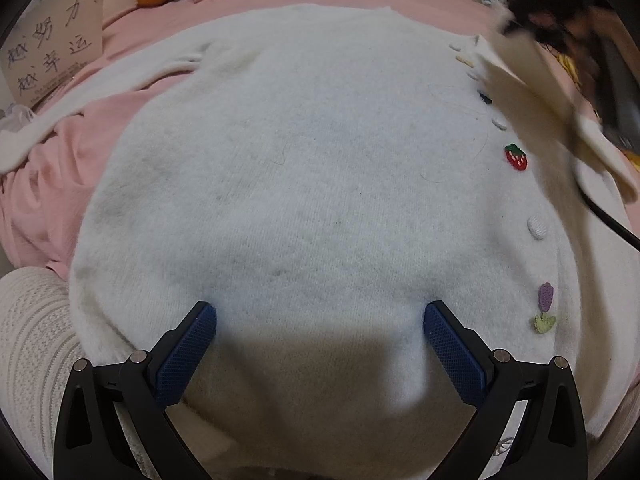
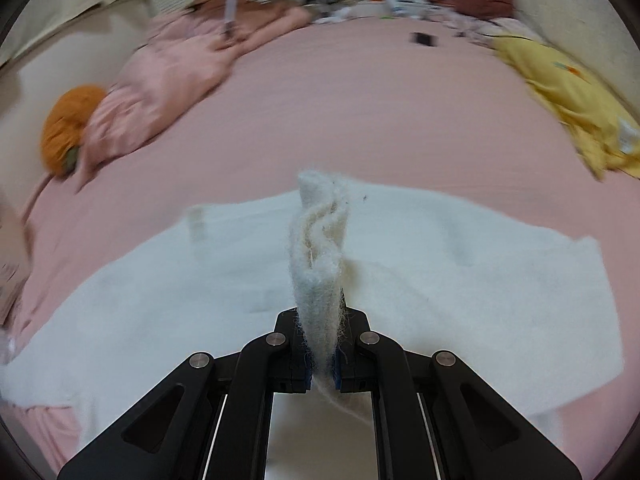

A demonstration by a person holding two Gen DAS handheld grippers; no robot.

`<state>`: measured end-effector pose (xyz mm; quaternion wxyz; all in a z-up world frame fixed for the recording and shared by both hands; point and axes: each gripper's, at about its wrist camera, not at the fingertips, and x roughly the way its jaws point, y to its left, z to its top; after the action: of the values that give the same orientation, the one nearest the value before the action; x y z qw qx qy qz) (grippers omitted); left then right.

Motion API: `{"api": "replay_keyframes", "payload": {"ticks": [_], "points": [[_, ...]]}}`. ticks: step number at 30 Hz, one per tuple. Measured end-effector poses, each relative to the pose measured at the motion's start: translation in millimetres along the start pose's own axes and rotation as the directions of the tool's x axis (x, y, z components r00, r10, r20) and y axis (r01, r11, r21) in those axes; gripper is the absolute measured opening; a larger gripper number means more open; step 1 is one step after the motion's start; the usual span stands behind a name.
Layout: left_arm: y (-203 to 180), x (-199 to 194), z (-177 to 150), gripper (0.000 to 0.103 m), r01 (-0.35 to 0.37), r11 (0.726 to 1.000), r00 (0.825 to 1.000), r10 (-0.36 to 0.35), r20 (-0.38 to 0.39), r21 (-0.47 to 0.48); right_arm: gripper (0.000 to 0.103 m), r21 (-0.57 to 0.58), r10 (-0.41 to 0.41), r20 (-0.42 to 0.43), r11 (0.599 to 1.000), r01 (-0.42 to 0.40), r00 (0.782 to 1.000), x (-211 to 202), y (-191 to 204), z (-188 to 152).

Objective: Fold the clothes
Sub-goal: 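Carry the sleeve cuff with the right tool across the cardigan body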

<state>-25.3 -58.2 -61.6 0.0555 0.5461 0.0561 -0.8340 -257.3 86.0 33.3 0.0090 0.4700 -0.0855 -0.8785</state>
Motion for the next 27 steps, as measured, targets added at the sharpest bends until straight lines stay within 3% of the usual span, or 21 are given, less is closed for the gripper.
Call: {"api": "replay_keyframes", "payload": {"ticks": [10,15,27], "points": [[6.3,1.8,2.9,0.103,0.014,1.000,1.000,-0.014,-0.002,-0.007,0.007,-0.100,0.116,-0.093,0.987,-0.125,0.989,28.8,118.9,-22.0],[10.2,3.0,4.3,0.103,0.023,1.000,1.000,-0.023,-0.001,-0.009,0.007,-0.131,0.121,-0.150,0.981,-0.141,0.981,49.3,147.6,-42.5],[19.7,6.4,8.5,0.103,0.030,0.999,1.000,-0.030,0.000,-0.010,0.007,-0.317,0.021,-0.156,0.946,-0.070,0.988,60.9,180.0,-64.6]]}}
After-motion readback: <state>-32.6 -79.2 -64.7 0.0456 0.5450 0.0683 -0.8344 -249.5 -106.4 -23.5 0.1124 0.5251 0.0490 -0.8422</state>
